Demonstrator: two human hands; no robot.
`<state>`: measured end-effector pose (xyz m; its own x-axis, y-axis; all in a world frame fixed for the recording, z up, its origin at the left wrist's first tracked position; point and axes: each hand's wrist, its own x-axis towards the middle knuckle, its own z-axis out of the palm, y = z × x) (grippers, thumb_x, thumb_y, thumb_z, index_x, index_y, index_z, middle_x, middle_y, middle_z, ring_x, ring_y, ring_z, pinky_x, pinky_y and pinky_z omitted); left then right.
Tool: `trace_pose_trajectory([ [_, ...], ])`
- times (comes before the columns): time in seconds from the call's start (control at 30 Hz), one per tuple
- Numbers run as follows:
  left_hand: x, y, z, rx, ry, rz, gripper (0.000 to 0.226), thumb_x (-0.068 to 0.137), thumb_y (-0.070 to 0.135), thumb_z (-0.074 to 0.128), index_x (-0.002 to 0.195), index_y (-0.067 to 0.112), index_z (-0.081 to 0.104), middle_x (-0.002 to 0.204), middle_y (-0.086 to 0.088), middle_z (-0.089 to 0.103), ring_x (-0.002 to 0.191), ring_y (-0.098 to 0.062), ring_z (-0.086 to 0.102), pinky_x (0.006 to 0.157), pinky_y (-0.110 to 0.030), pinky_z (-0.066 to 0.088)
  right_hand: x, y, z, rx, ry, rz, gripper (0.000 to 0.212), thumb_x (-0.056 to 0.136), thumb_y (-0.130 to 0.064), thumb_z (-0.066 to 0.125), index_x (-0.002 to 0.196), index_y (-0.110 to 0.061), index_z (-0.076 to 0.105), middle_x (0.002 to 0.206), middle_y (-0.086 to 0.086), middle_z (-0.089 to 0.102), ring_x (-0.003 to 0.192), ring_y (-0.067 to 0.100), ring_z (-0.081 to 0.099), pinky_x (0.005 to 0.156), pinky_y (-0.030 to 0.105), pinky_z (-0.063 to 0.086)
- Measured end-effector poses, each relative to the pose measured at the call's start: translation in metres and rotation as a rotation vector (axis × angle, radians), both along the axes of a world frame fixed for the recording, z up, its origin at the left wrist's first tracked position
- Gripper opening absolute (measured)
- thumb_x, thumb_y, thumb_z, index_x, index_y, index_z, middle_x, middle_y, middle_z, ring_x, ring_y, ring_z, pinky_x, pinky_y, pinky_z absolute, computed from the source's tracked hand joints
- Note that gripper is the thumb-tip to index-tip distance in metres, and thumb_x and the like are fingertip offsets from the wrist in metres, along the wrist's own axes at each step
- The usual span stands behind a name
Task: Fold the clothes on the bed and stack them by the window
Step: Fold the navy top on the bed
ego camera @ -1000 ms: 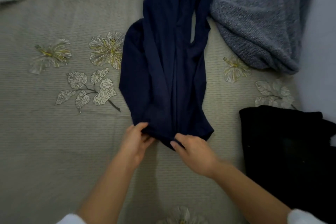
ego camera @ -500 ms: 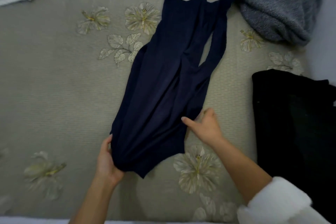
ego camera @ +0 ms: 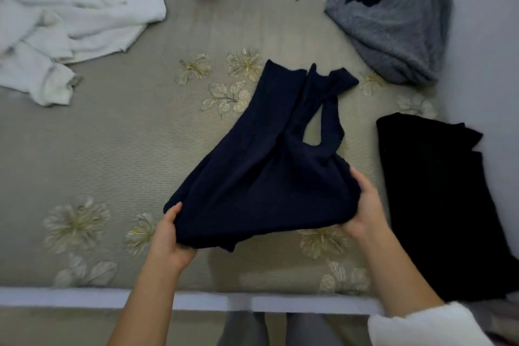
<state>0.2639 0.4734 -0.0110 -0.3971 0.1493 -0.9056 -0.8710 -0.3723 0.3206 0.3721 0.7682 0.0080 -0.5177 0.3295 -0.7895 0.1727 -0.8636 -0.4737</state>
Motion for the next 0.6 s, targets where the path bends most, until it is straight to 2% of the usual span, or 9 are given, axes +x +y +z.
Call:
trace_pose_trajectory([
  [0.07, -0.002, -0.01, 0.022, -0.031, 0.003, -0.001, 0.019, 0.095, 0.027, 0.05, 0.103, 0.016, 0.063, 0.097, -0.008, 0.073, 0.083, -0.022, 0.068, 0.058, -0.034, 0.053, 0.013, -0.006, 0.023, 0.03, -0.028, 0.063, 0.031, 0.091, -0.034, 0.057, 0.114, -0.016, 0.068, 0.108, 0.009, 0.072, 0.093, 0.026, 0.071, 0.069, 0.032, 0.058],
  [0.13, -0.006, -0.017, 0.047, -0.046, 0.025, 0.033, 0.019, 0.096, 0.025, 0.049, 0.103, 0.012, 0.062, 0.102, -0.009, 0.068, 0.086, -0.022, 0.064, 0.064, -0.033, 0.05, 0.02, -0.007, 0.049, 0.063, -0.058, 0.006, 0.026, 0.093, -0.03, 0.056, 0.11, -0.014, 0.066, 0.099, 0.008, 0.074, 0.082, 0.021, 0.073, 0.059, 0.028, 0.058],
  [0.2, -0.012, -0.019, 0.065, -0.053, 0.055, 0.066, 0.021, 0.097, 0.025, 0.048, 0.109, 0.01, 0.057, 0.1, -0.009, 0.065, 0.086, -0.022, 0.062, 0.065, -0.032, 0.049, 0.023, 0.003, 0.068, 0.119, -0.024, -0.079, 0.019, 0.094, -0.025, 0.054, 0.105, -0.014, 0.066, 0.093, 0.004, 0.075, 0.076, 0.015, 0.073, 0.057, 0.024, 0.057],
  [0.27, -0.016, -0.018, 0.087, -0.037, 0.101, 0.089, 0.021, 0.098, 0.026, 0.048, 0.111, 0.011, 0.055, 0.098, -0.009, 0.064, 0.086, -0.022, 0.062, 0.064, -0.031, 0.05, 0.026, 0.013, 0.092, 0.207, 0.047, -0.095, 0.016, 0.093, -0.024, 0.055, 0.1, -0.015, 0.067, 0.093, 0.002, 0.074, 0.076, 0.013, 0.072, 0.06, 0.022, 0.056],
  [0.4, -0.017, -0.01, 0.132, -0.025, 0.243, 0.079, 0.019, 0.098, 0.03, 0.048, 0.097, 0.013, 0.059, 0.091, -0.006, 0.069, 0.083, -0.019, 0.065, 0.063, -0.03, 0.052, 0.031, 0.033, 0.131, 0.32, 0.188, -0.01, 0.022, 0.09, -0.027, 0.057, 0.099, -0.016, 0.073, 0.102, 0.002, 0.072, 0.091, 0.015, 0.068, 0.074, 0.025, 0.054],
  [0.5, -0.019, -0.01, 0.173, -0.001, 0.395, 0.091, 0.02, 0.096, 0.034, 0.049, 0.092, 0.018, 0.061, 0.076, 0.001, 0.073, 0.07, -0.013, 0.071, 0.056, -0.024, 0.056, 0.033, 0.047, 0.165, 0.318, 0.379, 0.026, 0.028, 0.091, -0.028, 0.054, 0.08, -0.018, 0.077, 0.089, -0.001, 0.073, 0.085, 0.013, 0.069, 0.074, 0.023, 0.055],
  [0.6, -0.031, -0.02, 0.214, 0.062, 0.604, 0.118, 0.021, 0.091, 0.034, 0.058, 0.081, 0.02, 0.069, 0.078, 0.004, 0.072, 0.073, -0.01, 0.071, 0.064, -0.022, 0.057, 0.03, 0.064, 0.204, 0.319, 0.572, -0.01, 0.023, 0.09, -0.03, 0.058, 0.08, -0.02, 0.076, 0.09, -0.005, 0.073, 0.09, 0.012, 0.068, 0.084, 0.025, 0.053],
])
